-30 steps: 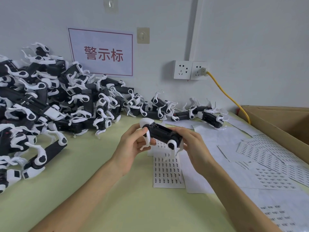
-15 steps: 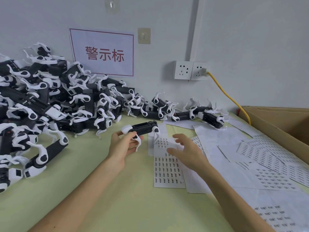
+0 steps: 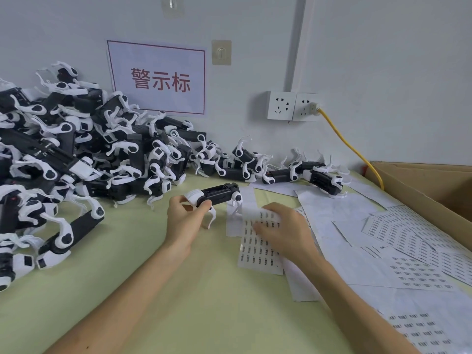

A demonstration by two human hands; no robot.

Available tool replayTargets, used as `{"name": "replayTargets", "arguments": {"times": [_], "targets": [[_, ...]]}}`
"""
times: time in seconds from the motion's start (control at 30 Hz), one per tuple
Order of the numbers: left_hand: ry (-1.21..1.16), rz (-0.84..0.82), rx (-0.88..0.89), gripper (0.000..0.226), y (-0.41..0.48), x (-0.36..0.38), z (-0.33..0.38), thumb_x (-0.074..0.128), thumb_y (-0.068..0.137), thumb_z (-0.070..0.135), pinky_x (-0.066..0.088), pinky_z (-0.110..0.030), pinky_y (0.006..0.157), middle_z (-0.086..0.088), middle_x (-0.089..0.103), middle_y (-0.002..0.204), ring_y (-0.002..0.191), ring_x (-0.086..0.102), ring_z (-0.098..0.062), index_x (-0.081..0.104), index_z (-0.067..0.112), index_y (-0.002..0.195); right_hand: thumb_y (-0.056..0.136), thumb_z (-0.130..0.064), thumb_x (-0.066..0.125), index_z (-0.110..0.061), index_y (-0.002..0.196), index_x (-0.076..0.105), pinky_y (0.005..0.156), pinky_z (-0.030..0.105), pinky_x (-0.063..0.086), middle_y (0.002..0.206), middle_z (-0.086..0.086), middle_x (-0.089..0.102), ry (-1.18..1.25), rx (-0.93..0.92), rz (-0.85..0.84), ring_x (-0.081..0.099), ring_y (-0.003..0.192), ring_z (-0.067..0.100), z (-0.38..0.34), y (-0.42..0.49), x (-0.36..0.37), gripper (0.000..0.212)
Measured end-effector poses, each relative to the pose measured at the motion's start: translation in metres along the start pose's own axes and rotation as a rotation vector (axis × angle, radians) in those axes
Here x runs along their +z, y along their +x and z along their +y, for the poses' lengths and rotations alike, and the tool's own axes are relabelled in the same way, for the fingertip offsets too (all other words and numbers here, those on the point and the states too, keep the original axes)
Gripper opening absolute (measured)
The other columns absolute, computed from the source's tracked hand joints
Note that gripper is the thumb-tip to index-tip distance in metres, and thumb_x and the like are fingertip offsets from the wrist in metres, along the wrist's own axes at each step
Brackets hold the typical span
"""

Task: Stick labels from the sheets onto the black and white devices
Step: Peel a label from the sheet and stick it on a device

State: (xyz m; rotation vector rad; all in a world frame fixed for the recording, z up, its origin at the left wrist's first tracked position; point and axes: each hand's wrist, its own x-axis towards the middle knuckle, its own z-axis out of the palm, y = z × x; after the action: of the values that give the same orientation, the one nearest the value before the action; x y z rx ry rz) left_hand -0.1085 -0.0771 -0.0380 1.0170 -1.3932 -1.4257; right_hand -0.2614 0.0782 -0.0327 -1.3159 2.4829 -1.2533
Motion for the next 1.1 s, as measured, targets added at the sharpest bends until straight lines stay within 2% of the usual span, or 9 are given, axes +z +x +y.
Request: {"name": "replayTargets", "arguments": {"times": [0.1,0.23,0.33,0.4,0.53,0.63,0.93,1.03,1.1], "targets": [[0.031,0.024,0.015,0.05,0.0,0.001,-0.001,0.079,0.087,0.02,0.054,-0.046,0.092,-0.014,0.059,0.127,0.115,0.061,-0.033,0.052,0.009,0.127,0.087,-0.033,0.077,-0.033,0.11,0.066,0.06,0.026,0.058,0.094,-0.012,0.071,0.24,-0.001,0.184,0.069,0.076,0.0,-0.003,0.0,-0.011,0.025],[0.137,0.209,0.332,0.043,-0.009,-0.003,0.006,0.076,0.09,0.023,0.044,-0.037,0.101,0.001,0.05,0.119,0.114,0.052,-0.022,0.053,0.012,0.126,0.087,-0.031,0.078,-0.031,0.125,0.064,0.087,0.043,0.058,0.113,-0.014,0.067,0.339,-0.133,0.275,0.066,0.105,0.014,-0.008,-0.004,-0.017,0.041],[0.034,0.013,0.516,0.014,-0.022,-0.006,0.023,0.066,0.092,0.035,0.046,-0.02,0.082,0.015,0.065,0.095,0.092,0.061,-0.007,0.064,0.023,0.099,0.083,-0.035,0.075,-0.028,0.132,0.06,0.096,0.036,0.05,0.118,-0.019,0.059,0.255,-0.314,0.3,0.054,0.116,0.013,-0.016,-0.01,-0.012,0.052],[0.015,-0.228,0.543,0.022,-0.031,-0.005,0.03,0.06,0.088,0.048,0.044,-0.018,0.069,0.012,0.068,0.081,0.078,0.061,-0.007,0.068,0.027,0.086,0.081,-0.034,0.075,-0.024,0.134,0.059,0.098,0.035,0.047,0.119,-0.016,0.058,0.224,-0.391,0.292,0.051,0.117,0.014,-0.018,-0.013,-0.01,0.057],[0.12,-0.589,0.509,0.022,-0.044,0.005,0.027,0.06,0.092,0.046,0.05,-0.023,0.069,0.015,0.075,0.091,0.081,0.064,-0.004,0.076,0.035,0.103,0.079,-0.035,0.08,-0.026,0.137,0.057,0.105,0.018,0.036,0.128,-0.024,0.052,0.187,-0.46,0.184,0.045,0.126,0.005,-0.018,-0.015,-0.008,0.064],[0.045,-0.553,0.476,0.02,-0.043,0.008,0.021,0.063,0.094,0.027,0.054,-0.052,0.085,-0.009,0.077,0.104,0.095,0.069,-0.033,0.076,0.029,0.109,0.079,-0.034,0.083,-0.025,0.135,0.06,0.105,0.018,0.036,0.13,-0.014,0.055,0.152,-0.482,0.128,0.045,0.127,0.007,-0.018,-0.016,-0.008,0.061],[0.139,-0.633,0.472,0.032,-0.051,0.013,0.007,0.056,0.099,0.014,0.058,-0.052,0.089,-0.005,0.076,0.107,0.102,0.072,-0.028,0.064,0.023,0.128,0.086,-0.026,0.077,-0.021,0.109,0.076,0.1,0.025,0.038,0.114,-0.008,0.067,0.04,-0.59,0.383,0.058,0.112,0.018,-0.016,-0.015,-0.006,0.024],[0.182,-0.633,0.508,0.022,-0.051,0.014,0.005,0.058,0.098,0.018,0.054,-0.061,0.079,-0.021,0.07,0.095,0.089,0.066,-0.042,0.064,0.008,0.116,0.084,-0.02,0.079,-0.016,0.099,0.078,0.093,0.025,0.042,0.103,-0.005,0.068,0.048,-0.618,0.351,0.056,0.101,0.012,-0.017,-0.015,-0.004,0.015],[0.234,-0.621,0.552,0.026,-0.05,0.014,0.003,0.059,0.096,0.022,0.047,-0.052,0.065,-0.025,0.058,0.08,0.07,0.053,-0.037,0.059,-0.003,0.102,0.084,-0.018,0.08,-0.014,0.096,0.078,0.091,0.018,0.039,0.098,-0.003,0.068,0.059,-0.607,0.333,0.054,0.096,0.007,-0.016,-0.014,-0.003,0.013]]}}
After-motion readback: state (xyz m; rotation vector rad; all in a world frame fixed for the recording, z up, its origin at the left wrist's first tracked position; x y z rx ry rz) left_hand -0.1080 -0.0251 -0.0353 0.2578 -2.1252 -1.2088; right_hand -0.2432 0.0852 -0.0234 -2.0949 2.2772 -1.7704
